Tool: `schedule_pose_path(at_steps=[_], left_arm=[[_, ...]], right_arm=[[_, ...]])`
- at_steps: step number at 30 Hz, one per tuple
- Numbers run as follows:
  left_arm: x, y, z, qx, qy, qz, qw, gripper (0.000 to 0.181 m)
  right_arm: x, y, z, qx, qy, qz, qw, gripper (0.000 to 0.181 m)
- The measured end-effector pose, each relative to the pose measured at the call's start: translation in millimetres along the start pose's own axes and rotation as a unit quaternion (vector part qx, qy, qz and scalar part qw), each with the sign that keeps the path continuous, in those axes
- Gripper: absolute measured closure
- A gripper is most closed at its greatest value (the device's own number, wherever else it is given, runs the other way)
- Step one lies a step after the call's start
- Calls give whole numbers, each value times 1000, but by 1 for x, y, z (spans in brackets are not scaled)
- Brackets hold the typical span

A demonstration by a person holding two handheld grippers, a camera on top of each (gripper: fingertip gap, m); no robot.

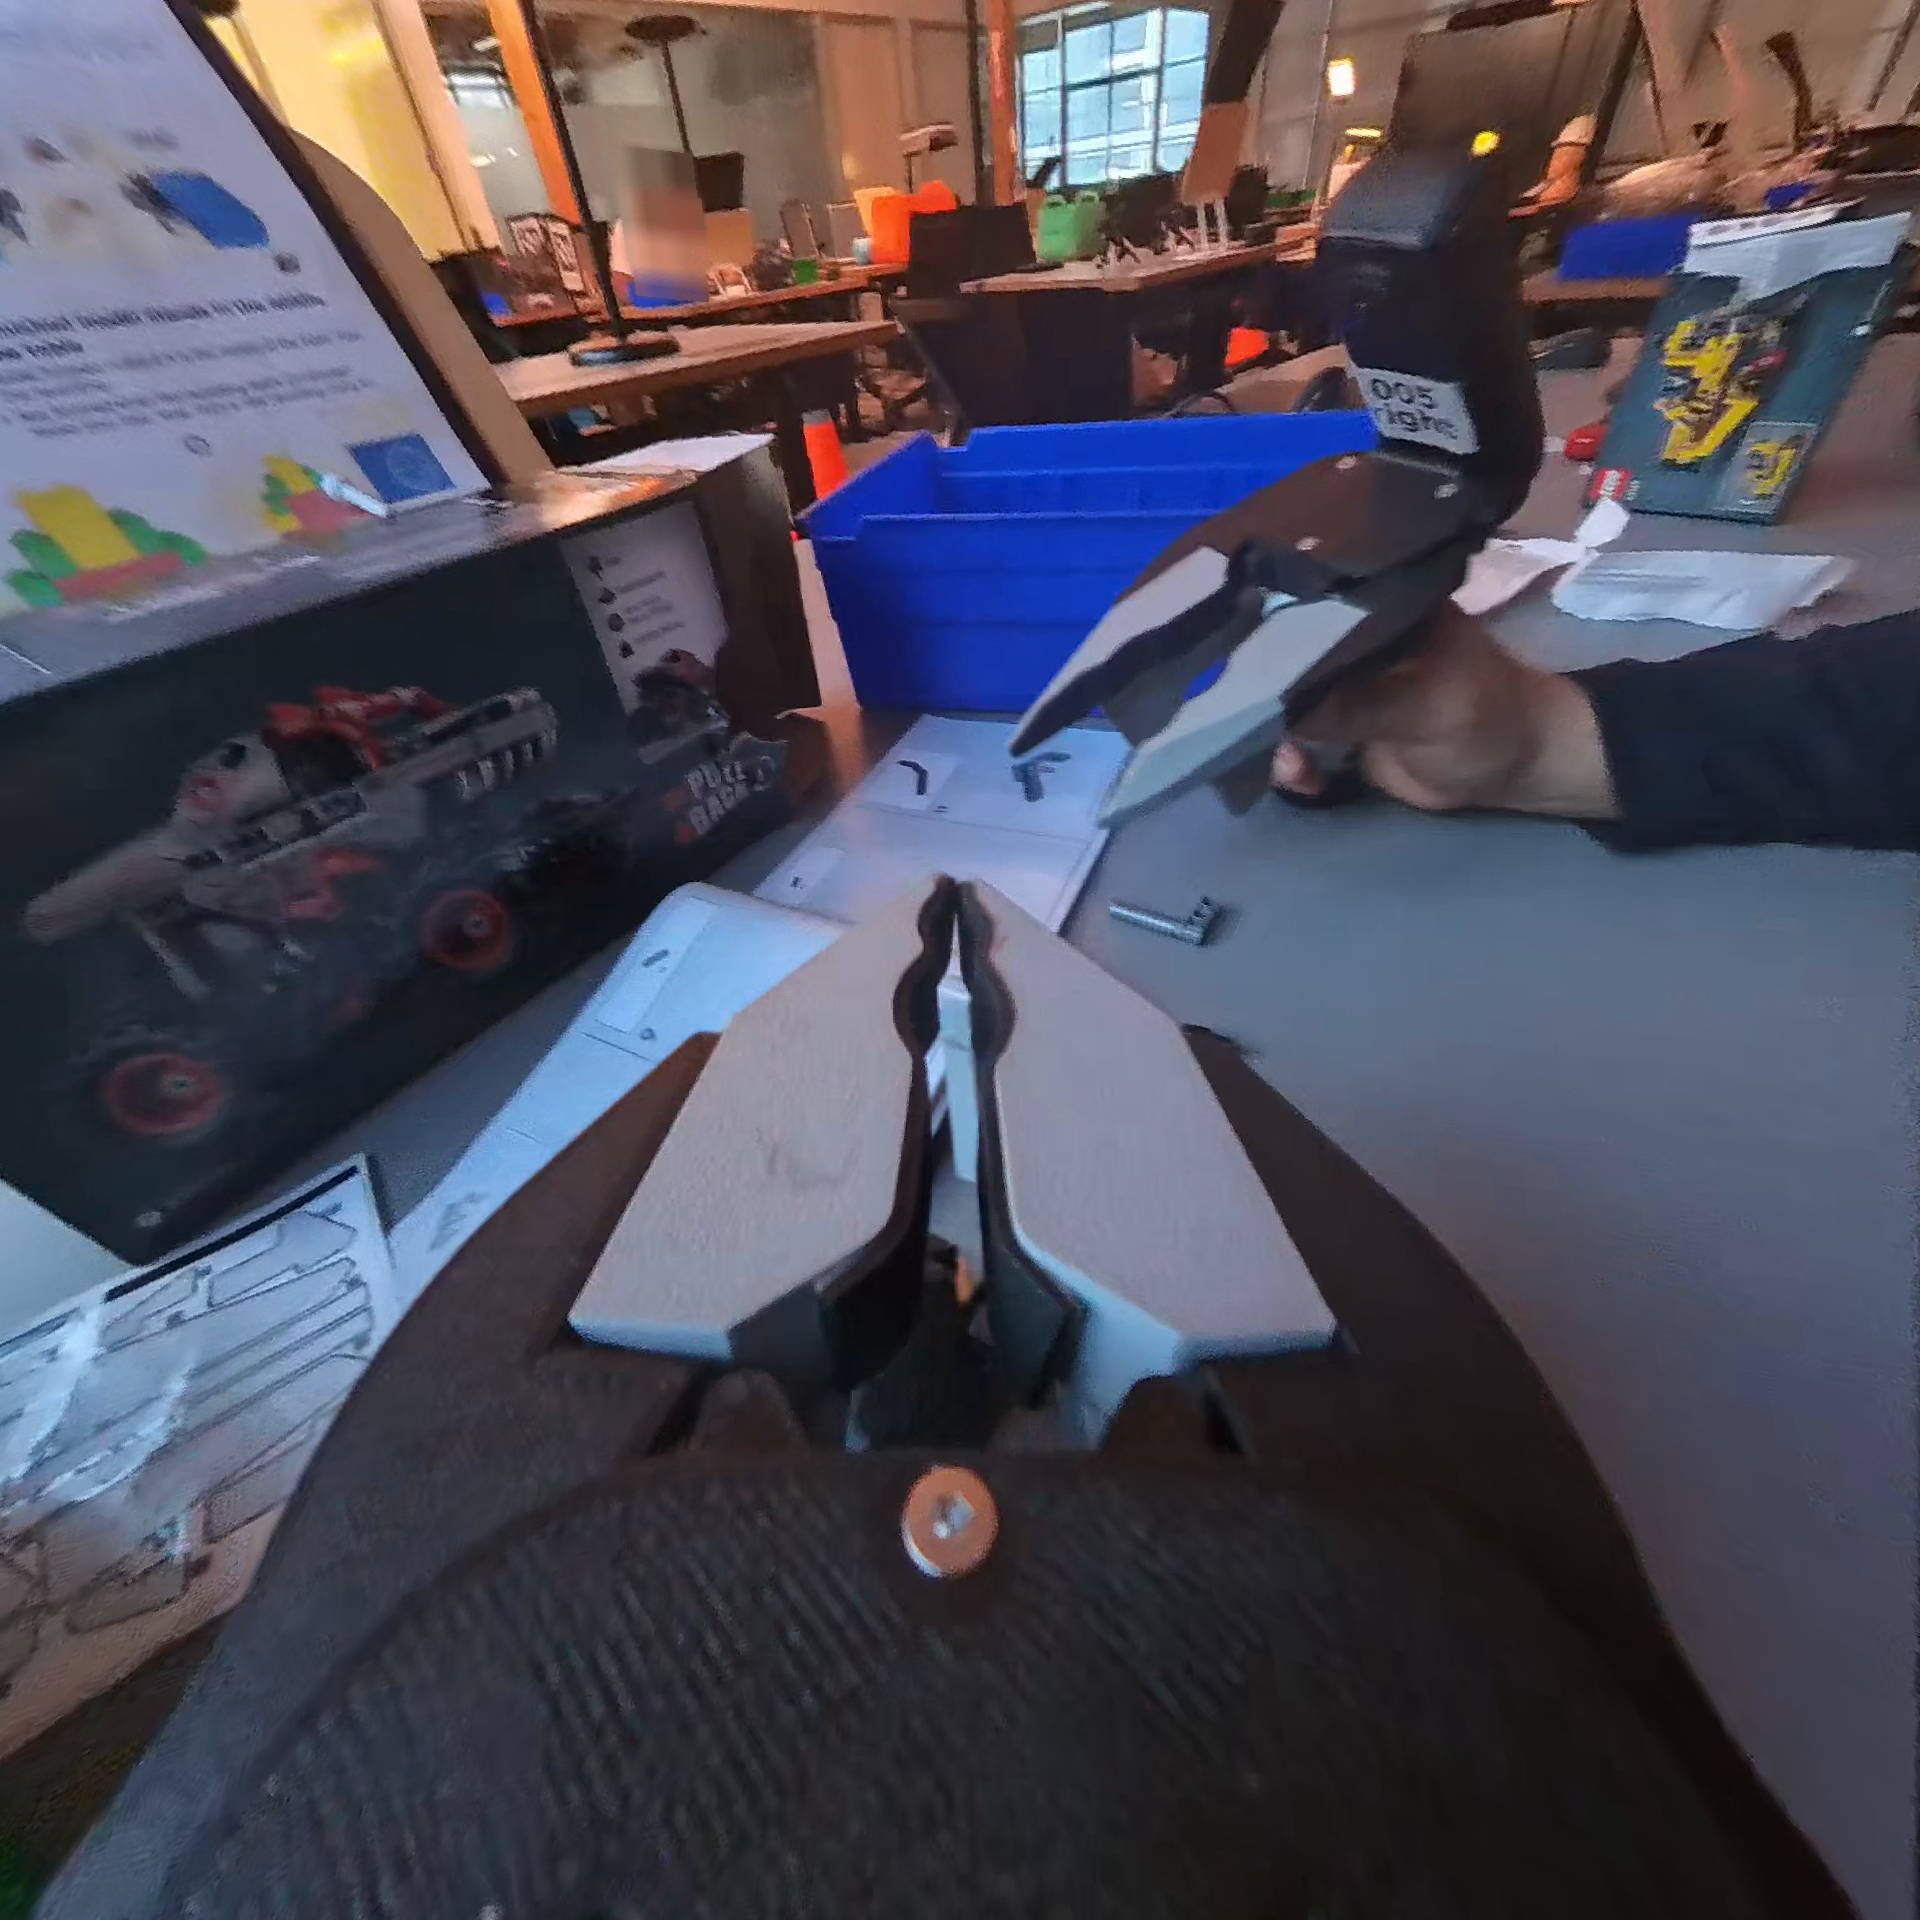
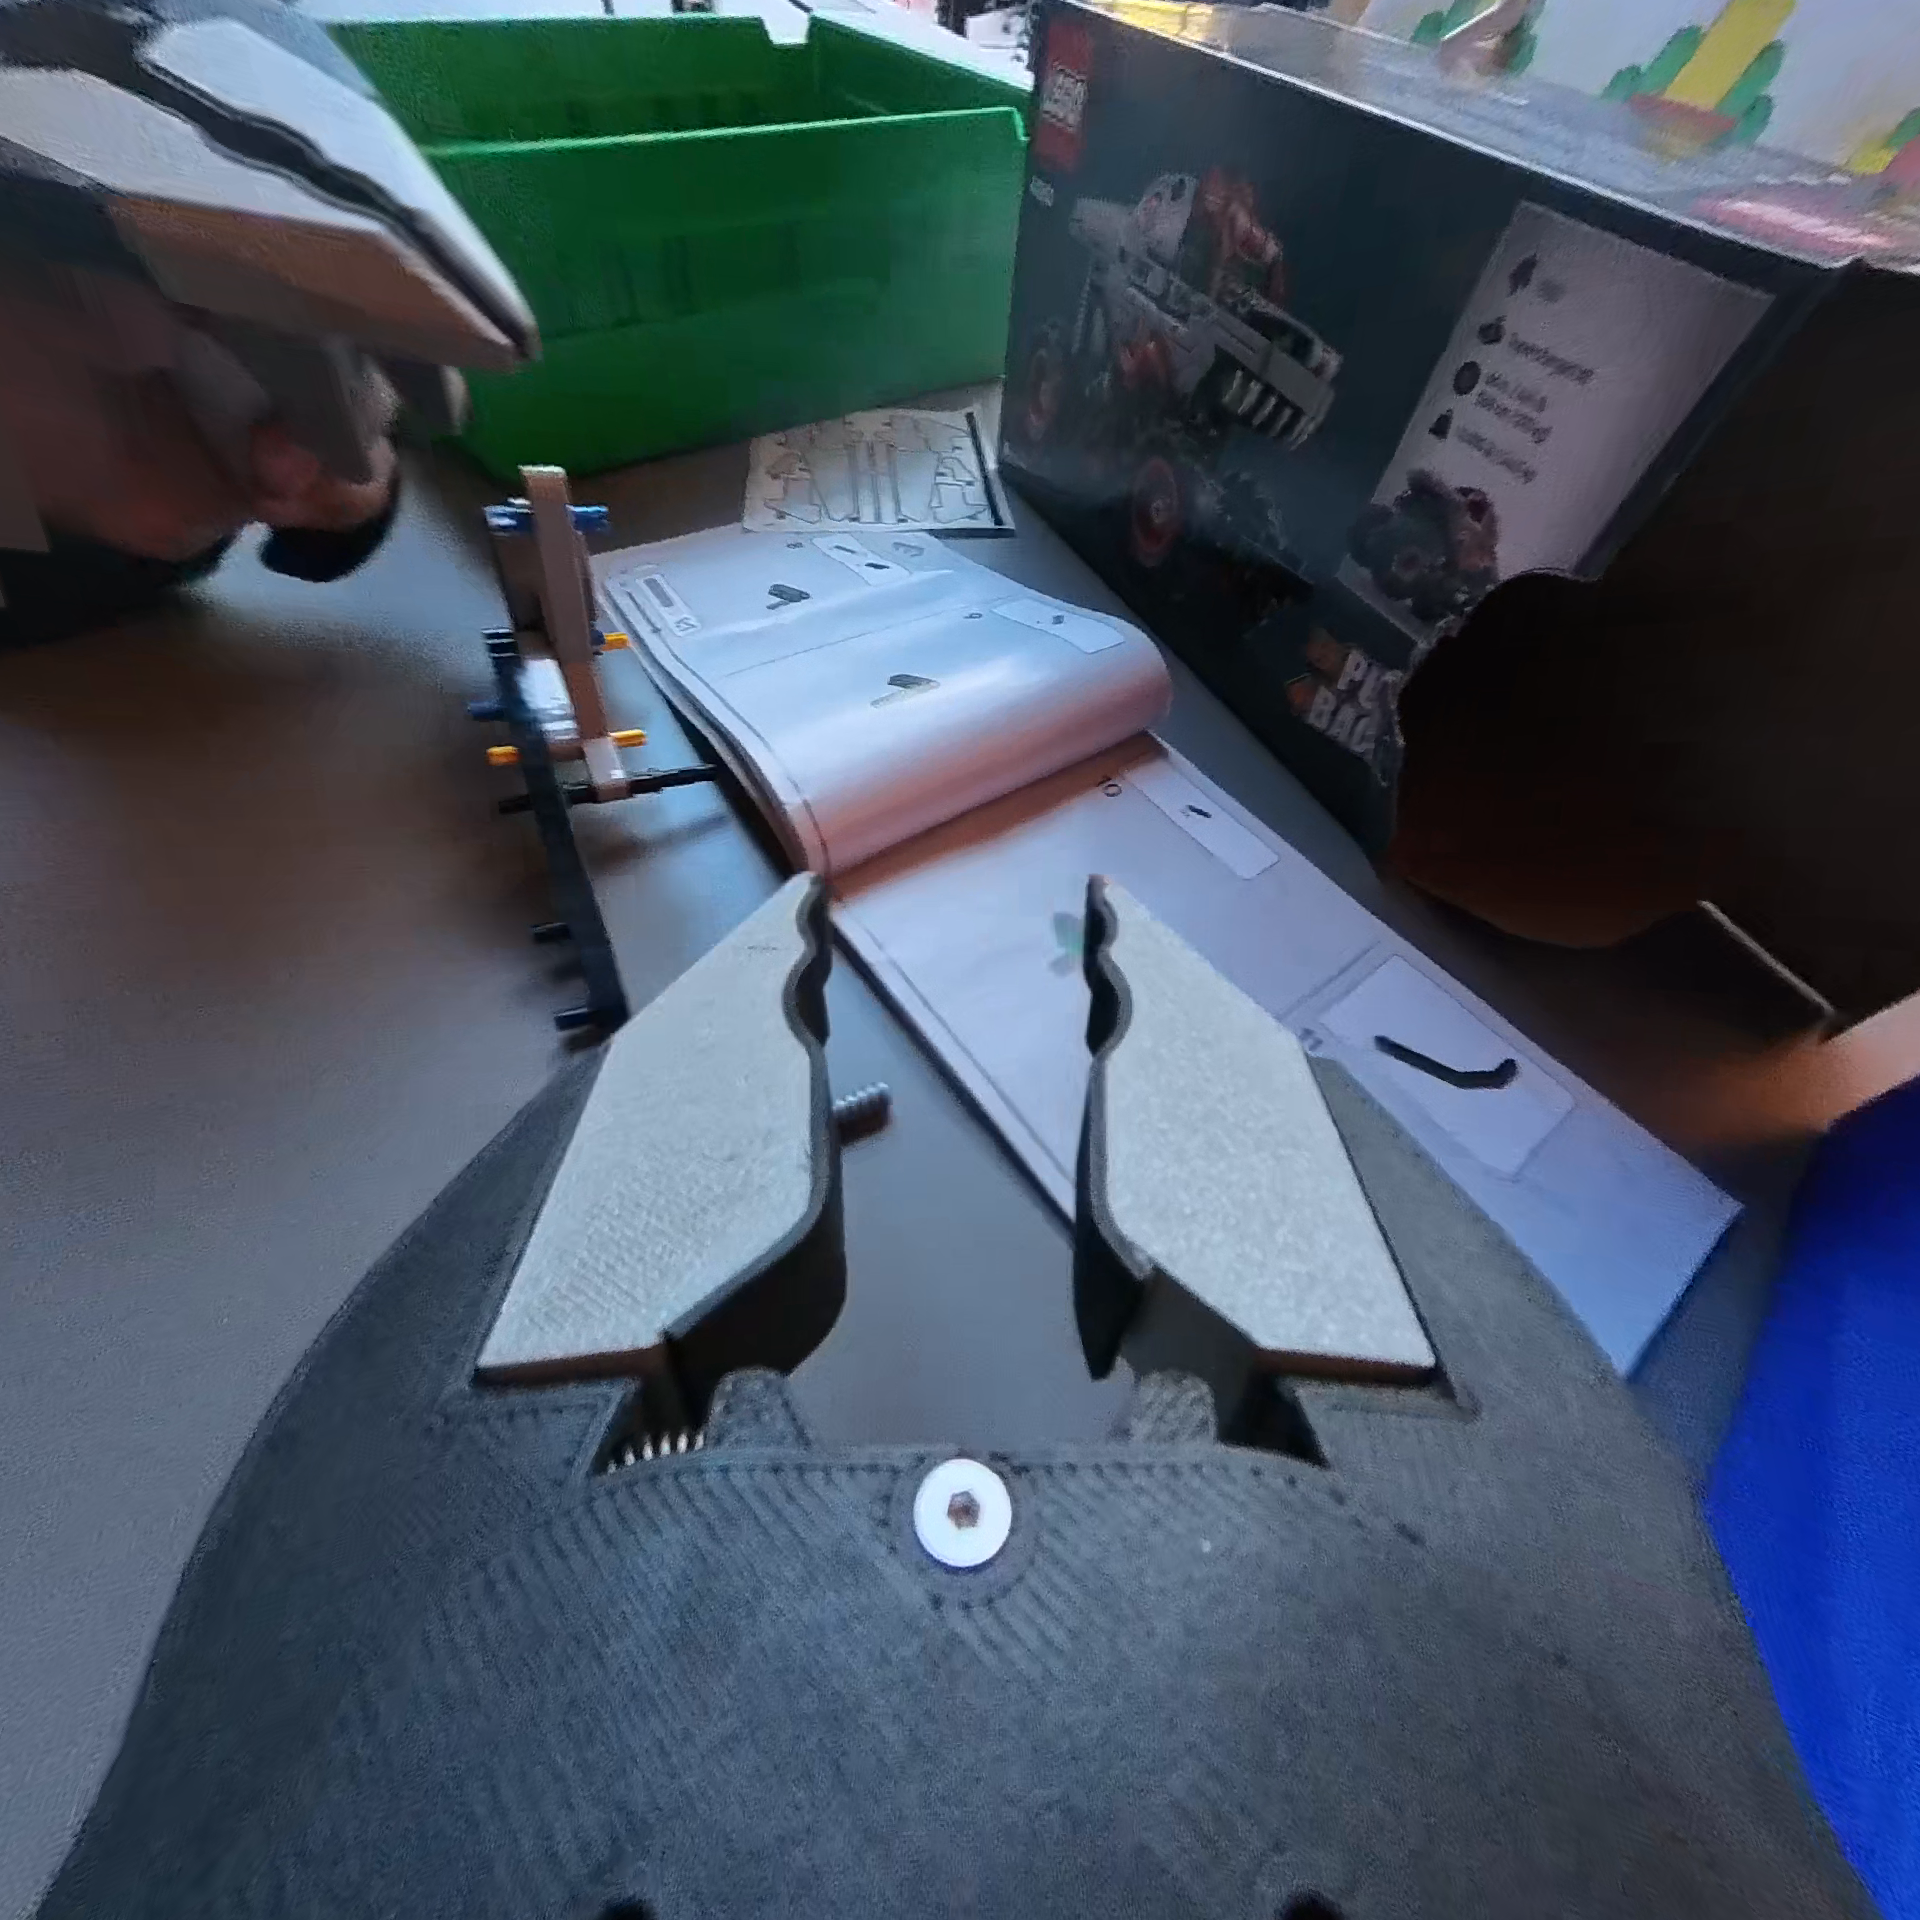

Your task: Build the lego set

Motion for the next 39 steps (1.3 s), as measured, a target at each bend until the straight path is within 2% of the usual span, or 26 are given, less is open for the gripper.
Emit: schedule_pose_path(at_steps=[5, 9, 14, 17, 20, 23, 24, 26, 28, 30, 32, 34, 36, 39], left_arm=[[-1, 4, -10, -12, 7, 0, 1000, 180], [-4, 8, -14, -13, 28, -2, 1000, 177], [-6, 12, -18, -3, 54, -10, 998, 181], [-6, 14, -23, -40, 32, -6, 999, 176], [12, -6, -26, -127, -1, -41, 991, 166], [58, -54, 12, -137, 48, -56, 988, 155], [74, -73, 33, -143, 67, -33, 987, 151], [97, -101, 84, -116, 60, 75, 989, 143], [107, -119, 138, -46, 66, 155, 985, 130], [106, -124, 183, -8, 69, 214, 974, 135], [88, -119, 214, -19, 26, 281, 959, 123], [60, -112, 234, -37, -9, 359, 933, 117], [34, -106, 250, -37, -17, 400, 916, 120], [3, -97, 268, -33, -29, 443, 895, 113]], right_arm=[[4, 8, -15, -33, -21, -7, 999, 137], [9, 14, -15, 12, -23, -18, 1000, 135], [9, 2, -7, 40, -39, -40, 998, 134], [10, -3, -5, 45, -32, -55, 997, 133], [6, -6, -8, 23, -20, -50, 998, 132], [2, -13, -16, -25, -3, -50, 998, 133], [1, -14, -19, -41, 2, -46, 998, 133], [-2, -14, -25, -74, 9, -33, 997, 133], [-4, -12, -29, -100, 11, -19, 995, 133], [-4, -10, -32, -122, 9, -4, 992, 133], [-5, -7, -34, -140, 7, 11, 990, 134], [-6, -4, -34, -155, 5, 26, 988, 135], [-6, -1, -34, -171, -3, 41, 984, 136], [-6, 4, -35, -190, -14, 59, 980, 138]])
Point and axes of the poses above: each gripper's, where its closed fingertips meet, y out along the fingers, x out of its top, z = x × y across the jaws, the point moved 9 cm from there along -y, back along the fingers, and after that the axes turned 5 degrees about z, right-handed, at the moved point
